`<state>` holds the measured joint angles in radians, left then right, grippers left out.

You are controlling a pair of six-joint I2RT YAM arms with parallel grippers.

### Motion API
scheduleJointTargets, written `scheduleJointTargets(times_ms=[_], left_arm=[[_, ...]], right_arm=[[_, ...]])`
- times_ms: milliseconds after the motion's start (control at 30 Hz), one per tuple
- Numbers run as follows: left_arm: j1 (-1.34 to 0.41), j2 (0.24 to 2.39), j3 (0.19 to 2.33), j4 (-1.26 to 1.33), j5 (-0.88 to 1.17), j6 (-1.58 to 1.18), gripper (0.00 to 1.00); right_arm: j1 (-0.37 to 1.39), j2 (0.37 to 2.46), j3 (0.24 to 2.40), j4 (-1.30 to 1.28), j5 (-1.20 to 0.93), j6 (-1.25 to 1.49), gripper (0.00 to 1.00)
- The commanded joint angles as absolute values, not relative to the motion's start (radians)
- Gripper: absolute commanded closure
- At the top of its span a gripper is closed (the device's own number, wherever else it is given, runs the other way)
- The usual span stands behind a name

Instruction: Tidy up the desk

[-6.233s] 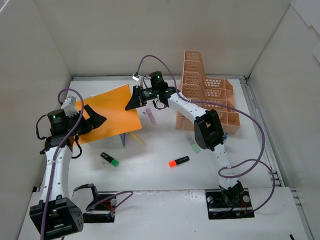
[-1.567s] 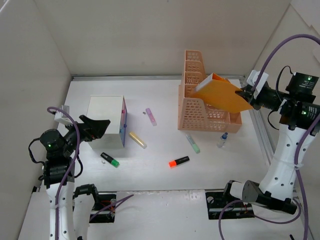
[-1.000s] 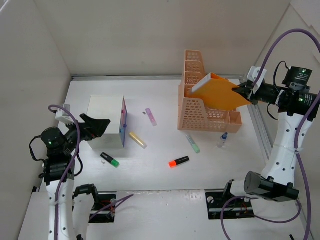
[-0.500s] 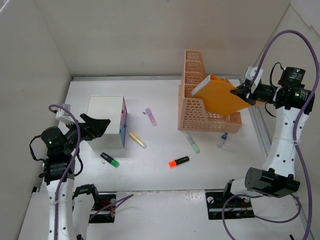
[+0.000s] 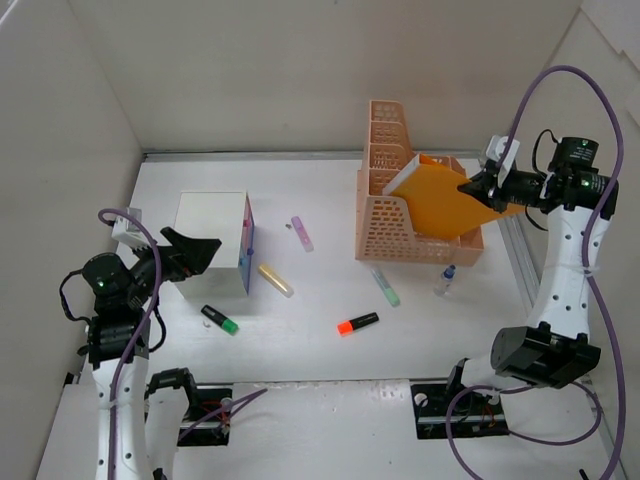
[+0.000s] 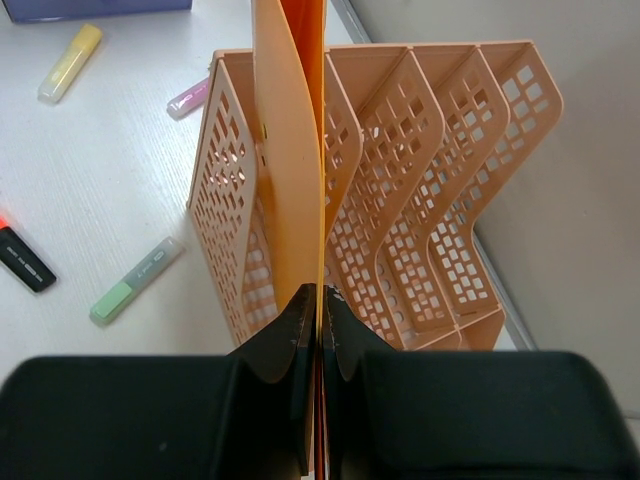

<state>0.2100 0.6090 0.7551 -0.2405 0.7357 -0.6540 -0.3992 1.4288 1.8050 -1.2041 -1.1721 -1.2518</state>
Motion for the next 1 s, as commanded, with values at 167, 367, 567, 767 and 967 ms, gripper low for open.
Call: scheduleJointTargets(times_ms=[167,367,567,767,967], left_arm=[[0.207,0.624,0.805,-0.204,0.744,-0.626,0.0],[0.207,0.624,0.808,-0.207,0.744,-0.627,0.0],[0.207,0.626,0.815,-0.212,0.744,-0.624,0.0],[0.207,0.621,0.821,-0.213,0.744,-0.63,0.0],[0.207,0.634,0.821,-0.199,0.75,-0.644,0.0]], right_arm=[[-0.4,1.463,1.801,-1.127,-1.2,-1.313,1.0],[-0.385,1.485,1.79,-1.127,-1.181,-1.327,0.9],[-0.344,1.48,1.782,-1.126,-1.158,-1.333,0.05],[-0.345,1.407,1.812,-1.002,-1.193,-1.208,0.02],[-0.357,1.281,1.796,-0.664,-1.161,-0.899,0.02]])
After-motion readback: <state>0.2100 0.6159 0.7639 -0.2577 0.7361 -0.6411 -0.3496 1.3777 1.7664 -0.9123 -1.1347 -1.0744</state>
